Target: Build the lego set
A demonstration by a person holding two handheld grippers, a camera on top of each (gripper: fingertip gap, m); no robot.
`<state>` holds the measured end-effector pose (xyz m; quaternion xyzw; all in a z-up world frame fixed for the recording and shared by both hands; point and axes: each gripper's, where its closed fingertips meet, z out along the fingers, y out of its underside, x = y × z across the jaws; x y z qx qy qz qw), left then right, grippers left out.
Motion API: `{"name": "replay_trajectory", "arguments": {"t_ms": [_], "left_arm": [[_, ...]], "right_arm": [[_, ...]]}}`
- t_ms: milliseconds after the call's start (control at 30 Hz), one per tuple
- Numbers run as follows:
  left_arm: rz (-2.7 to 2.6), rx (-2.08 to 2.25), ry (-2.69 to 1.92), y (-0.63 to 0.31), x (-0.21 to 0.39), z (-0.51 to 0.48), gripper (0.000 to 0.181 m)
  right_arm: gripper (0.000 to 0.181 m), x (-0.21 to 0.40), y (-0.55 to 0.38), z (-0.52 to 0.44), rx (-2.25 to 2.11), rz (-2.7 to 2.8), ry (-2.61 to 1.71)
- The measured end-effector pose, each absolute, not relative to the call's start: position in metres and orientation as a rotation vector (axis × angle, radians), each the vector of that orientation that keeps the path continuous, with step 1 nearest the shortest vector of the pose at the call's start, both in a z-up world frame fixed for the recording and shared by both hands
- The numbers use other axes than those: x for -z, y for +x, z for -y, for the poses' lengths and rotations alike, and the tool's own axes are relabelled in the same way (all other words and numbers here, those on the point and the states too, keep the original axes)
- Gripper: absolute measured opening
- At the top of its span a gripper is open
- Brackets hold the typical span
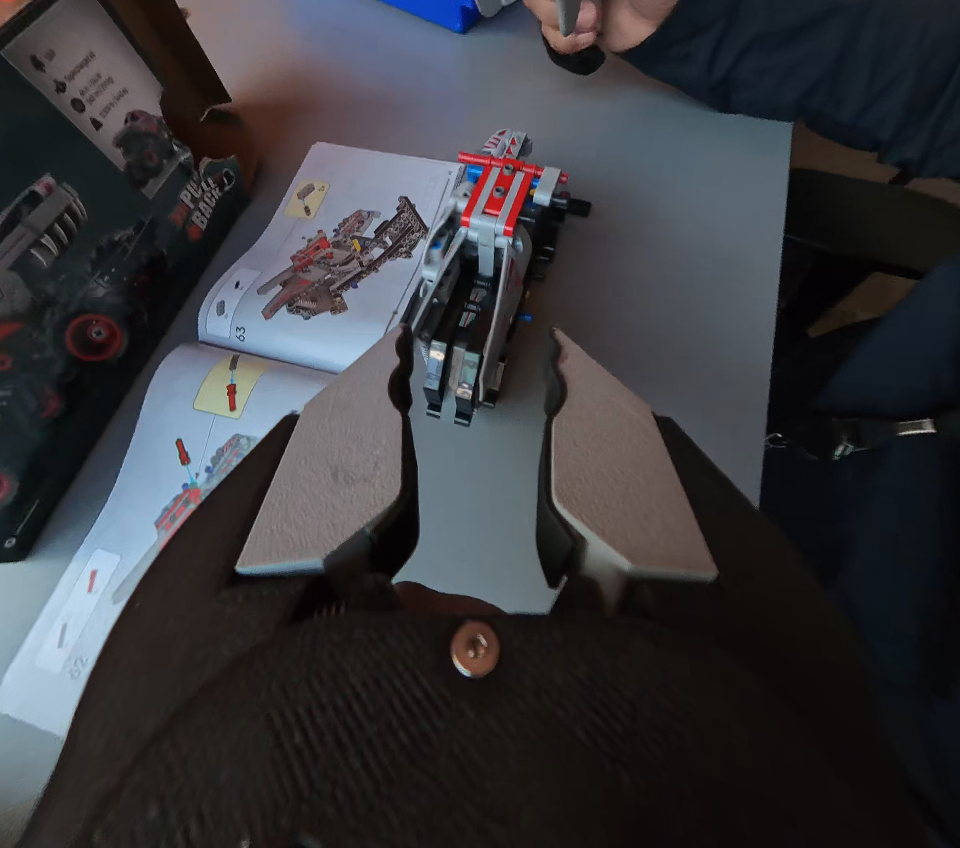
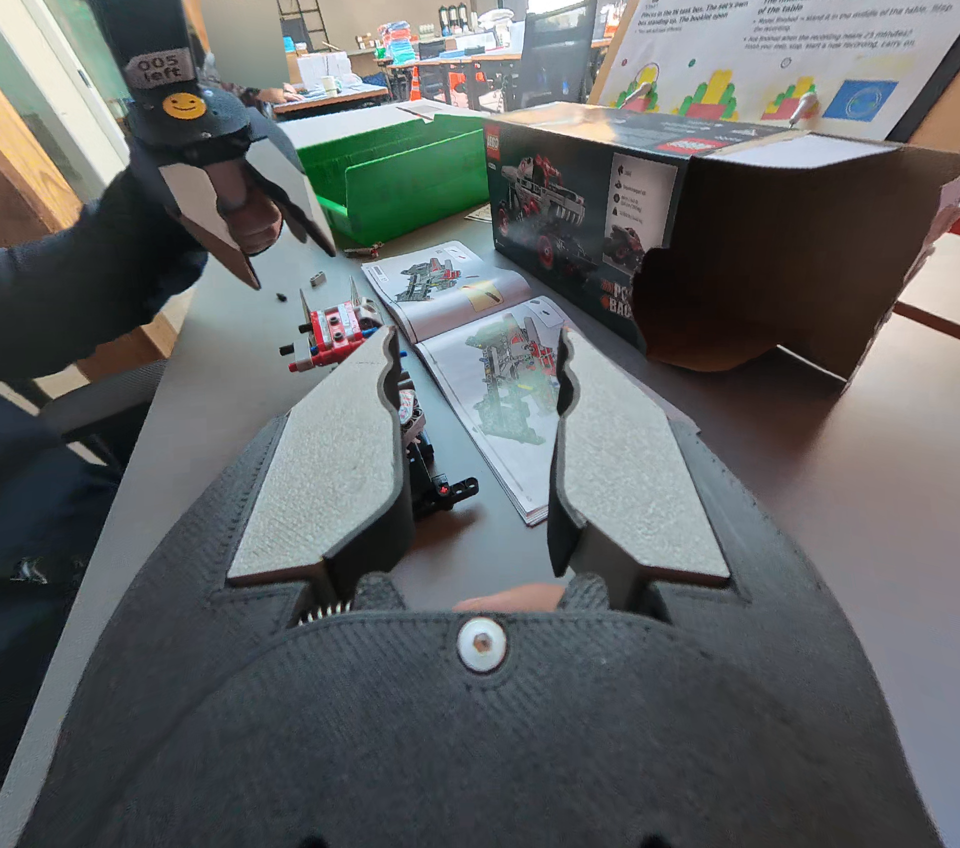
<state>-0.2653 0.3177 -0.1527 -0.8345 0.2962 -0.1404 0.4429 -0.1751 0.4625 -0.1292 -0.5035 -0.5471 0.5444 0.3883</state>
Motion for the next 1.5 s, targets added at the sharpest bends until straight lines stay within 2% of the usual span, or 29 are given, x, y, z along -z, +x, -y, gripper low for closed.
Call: {"name": "replay_trajectory", "arguments": {"t_ms": [233, 433, 500, 733, 800, 867, 933, 1067, 1167, 1233, 1300, 1500], "left_arm": [[-0.78, 0.232, -2.164, -0.258, 0.177, -0.32, 0.041], [-0.824, 0.241, -2.162, -0.253, 0.184, -0.321, 0.008], [-0.836, 0.259, -2.154, -0.252, 0.184, -0.319, 0.005], [-0.843, 0.426, -2.109, -0.242, 0.183, -0.31, 0.0], [-0.841, 0.394, -2.086, -0.248, 0.183, -0.307, 0.011], [-0.823, 0.274, -2.096, -0.261, 0.186, -0.307, 0.032], [-0.843, 0.147, -2.075, -0.269, 0.188, -0.304, 0.037], [-0.943, -0.051, -1.997, -0.265, 0.194, -0.303, 0.023], [-0.972, -0.131, -2.004, -0.264, 0.199, -0.309, 0.023], [-0.963, -0.105, -1.981, -0.26, 0.195, -0.312, 0.02], [-0.949, -0.042, -1.972, -0.258, 0.193, -0.312, 0.007], [-0.859, 0.201, -2.003, -0.25, 0.19, -0.304, 0.008]], "right_arm": [[0.057, 0.149, -0.178, -0.464, -1.286, 1.429, -1.309], [0.059, 0.16, -0.181, -0.459, -1.273, 1.485, -1.32], [0.061, 0.161, -0.181, -0.449, -1.295, 1.54, -1.285], [0.053, 0.172, -0.178, -0.406, -1.254, 1.791, -1.119], [0.051, 0.174, -0.179, -0.403, -1.182, 1.81, -1.094], [0.052, 0.176, -0.182, -0.404, -1.083, 1.813, -1.071], [0.05, 0.177, -0.184, -0.406, -0.981, 1.809, -1.044], [0.044, 0.19, -0.185, -0.412, -0.768, 1.853, -1.009], [0.038, 0.199, -0.188, -0.419, -0.614, 1.863, -0.994], [0.035, 0.204, -0.19, -0.418, -0.557, 1.88, -0.964], [0.025, 0.202, -0.193, -0.419, -0.514, 1.854, -0.94], [0.021, 0.202, -0.19, -0.411, -0.567, 1.9, -0.96]]}}
